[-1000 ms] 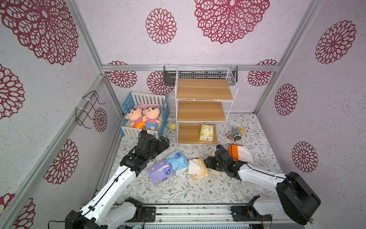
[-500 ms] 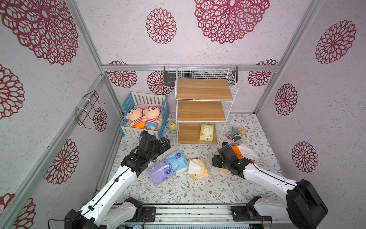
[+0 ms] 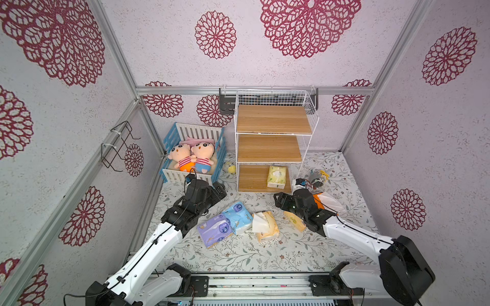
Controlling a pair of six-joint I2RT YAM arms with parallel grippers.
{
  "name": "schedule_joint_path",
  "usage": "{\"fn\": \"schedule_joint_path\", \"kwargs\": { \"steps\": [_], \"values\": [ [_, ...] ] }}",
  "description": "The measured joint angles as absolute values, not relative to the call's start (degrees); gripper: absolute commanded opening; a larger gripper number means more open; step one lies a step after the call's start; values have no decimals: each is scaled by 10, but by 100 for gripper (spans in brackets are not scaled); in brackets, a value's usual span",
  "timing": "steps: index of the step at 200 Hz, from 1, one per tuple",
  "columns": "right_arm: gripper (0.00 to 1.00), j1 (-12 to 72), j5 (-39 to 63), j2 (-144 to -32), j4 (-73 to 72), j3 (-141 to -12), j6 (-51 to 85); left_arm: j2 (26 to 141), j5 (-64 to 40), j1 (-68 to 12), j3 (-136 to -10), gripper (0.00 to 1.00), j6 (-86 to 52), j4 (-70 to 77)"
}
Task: Remove the tissue boxes from the shelf
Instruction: Adjust the box of tissues at the center of the board, then pick up a box of tissues from the shelf.
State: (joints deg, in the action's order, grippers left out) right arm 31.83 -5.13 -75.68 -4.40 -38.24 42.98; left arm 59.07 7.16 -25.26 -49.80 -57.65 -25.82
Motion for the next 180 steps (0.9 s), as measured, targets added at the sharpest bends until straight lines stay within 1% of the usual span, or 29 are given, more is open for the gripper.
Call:
{"fn": "schedule_joint_path", "kwargs": {
  "steps": [34,87,143,180],
  "values": [
    [77,312,-51,-811,-102,-393,468,587,70,-253,-498,97,-573,-256],
    [75,270,-54,-872,-175,-418,526,593,60,-253,-498,97,-567,-246],
    [68,263,-61,-946,-220,-449,598,601,49,-253,-482,97,-571,-221],
    [67,265,-64,-991,-230,-483,632,601,46,-253,-467,97,-572,-216]
  ]
}}
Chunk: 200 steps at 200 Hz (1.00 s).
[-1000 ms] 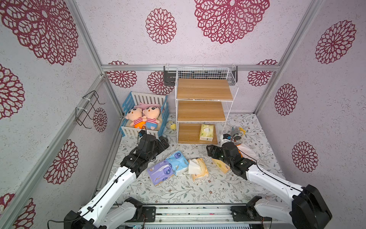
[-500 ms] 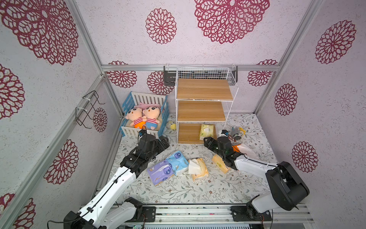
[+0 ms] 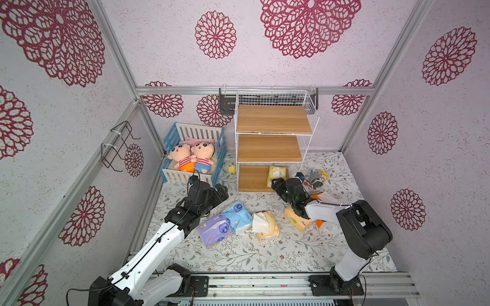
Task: Remove the tissue boxes from the shelf
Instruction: Pick up a box of tissues from the shelf.
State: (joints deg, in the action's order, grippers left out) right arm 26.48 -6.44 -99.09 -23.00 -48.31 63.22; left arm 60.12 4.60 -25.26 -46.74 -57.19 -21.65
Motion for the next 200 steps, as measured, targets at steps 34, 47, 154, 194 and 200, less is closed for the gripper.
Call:
{"fn": "schedule_joint_path", "kwargs": {
  "steps": [34,47,154,194,200],
  "values": [
    [68,268,-73,-1021,-244,-497,654,600,50,-252,-468,97,-567,-212],
    [68,268,-77,-1032,-248,-499,663,601,51,-252,-473,97,-563,-213],
    [50,270,-81,-1095,-248,-543,711,636,27,-252,-509,97,-573,-187],
    [25,271,-80,-1121,-261,-543,729,613,35,-252,-490,97,-573,-187],
    [21,271,-80,-1122,-263,-543,731,608,36,-252,-486,97,-572,-187]
  ]
}}
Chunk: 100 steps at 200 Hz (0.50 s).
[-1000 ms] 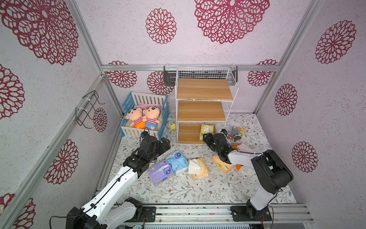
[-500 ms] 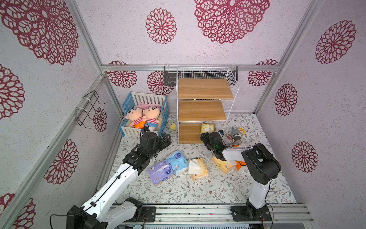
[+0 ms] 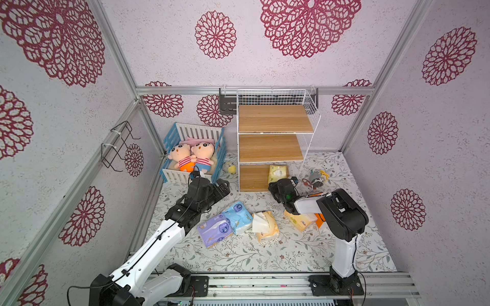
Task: Remove the tissue boxes from the shelf
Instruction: Pick up a box of tissues from the shelf.
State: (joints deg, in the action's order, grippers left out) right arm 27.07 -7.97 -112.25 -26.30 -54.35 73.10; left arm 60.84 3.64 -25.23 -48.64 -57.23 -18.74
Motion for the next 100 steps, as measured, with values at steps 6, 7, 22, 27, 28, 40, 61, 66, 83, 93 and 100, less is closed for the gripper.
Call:
{"fn": "schedule_joint_path", "kwargs": {
  "steps": [6,7,22,27,28,40,61,66,83,93,100],
  "values": [
    [17,271,-79,-1122,-265,-543,734,604,38,-252,-483,97,-572,-187],
    [17,271,-78,-1122,-265,-543,733,603,38,-252,-482,97,-572,-187],
    [9,271,-77,-1122,-271,-544,733,598,39,-252,-477,97,-573,-188],
    [7,271,-77,-1122,-270,-544,731,597,40,-252,-476,97,-573,-188],
    [7,271,-77,-1122,-270,-544,731,597,40,-252,-475,97,-573,-188],
    [3,271,-78,-1120,-266,-544,726,597,40,-252,-474,97,-573,-188],
    [0,271,-79,-1105,-259,-536,720,597,40,-252,-471,97,-573,-187],
    [0,271,-79,-1098,-257,-531,718,597,40,-252,-470,97,-573,-187],
    [0,273,-81,-1069,-250,-510,712,597,40,-252,-470,97,-576,-187],
    [0,276,-82,-1050,-244,-495,710,597,39,-252,-470,97,-577,-187],
    [0,278,-82,-1036,-242,-485,708,597,39,-252,-470,97,-578,-187]
  ]
}}
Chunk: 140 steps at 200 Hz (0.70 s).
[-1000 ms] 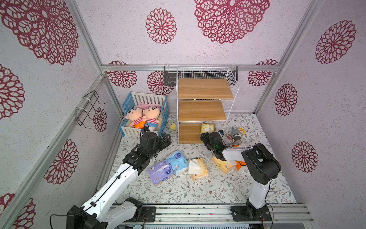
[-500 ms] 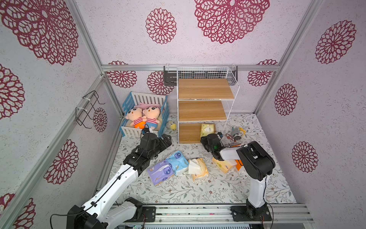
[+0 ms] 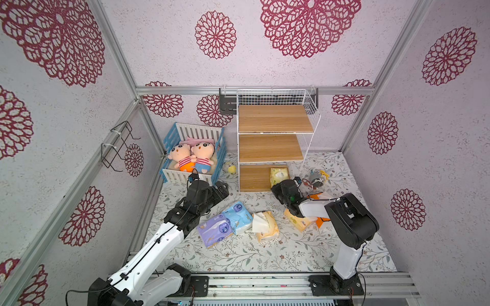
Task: Remove the tissue boxes from the shelf
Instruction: Pick up a box of tissues from the shelf, then place the box of tissues at the center of the board.
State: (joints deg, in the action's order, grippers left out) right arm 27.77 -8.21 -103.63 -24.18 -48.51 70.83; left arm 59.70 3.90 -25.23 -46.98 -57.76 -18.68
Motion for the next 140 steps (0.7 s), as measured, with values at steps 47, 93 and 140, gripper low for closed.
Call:
{"fn": "schedule_joint_path", "kwargs": {
  "steps": [47,93,140],
  "values": [
    [0,302,-81,-955,-211,-434,683,597,35,-252,-470,97,-582,-187],
    [0,317,-72,-859,-151,-400,643,596,35,-252,-470,97,-588,-187],
    [0,332,-50,-755,-83,-366,604,596,31,-252,-472,97,-601,-187]
  ]
}}
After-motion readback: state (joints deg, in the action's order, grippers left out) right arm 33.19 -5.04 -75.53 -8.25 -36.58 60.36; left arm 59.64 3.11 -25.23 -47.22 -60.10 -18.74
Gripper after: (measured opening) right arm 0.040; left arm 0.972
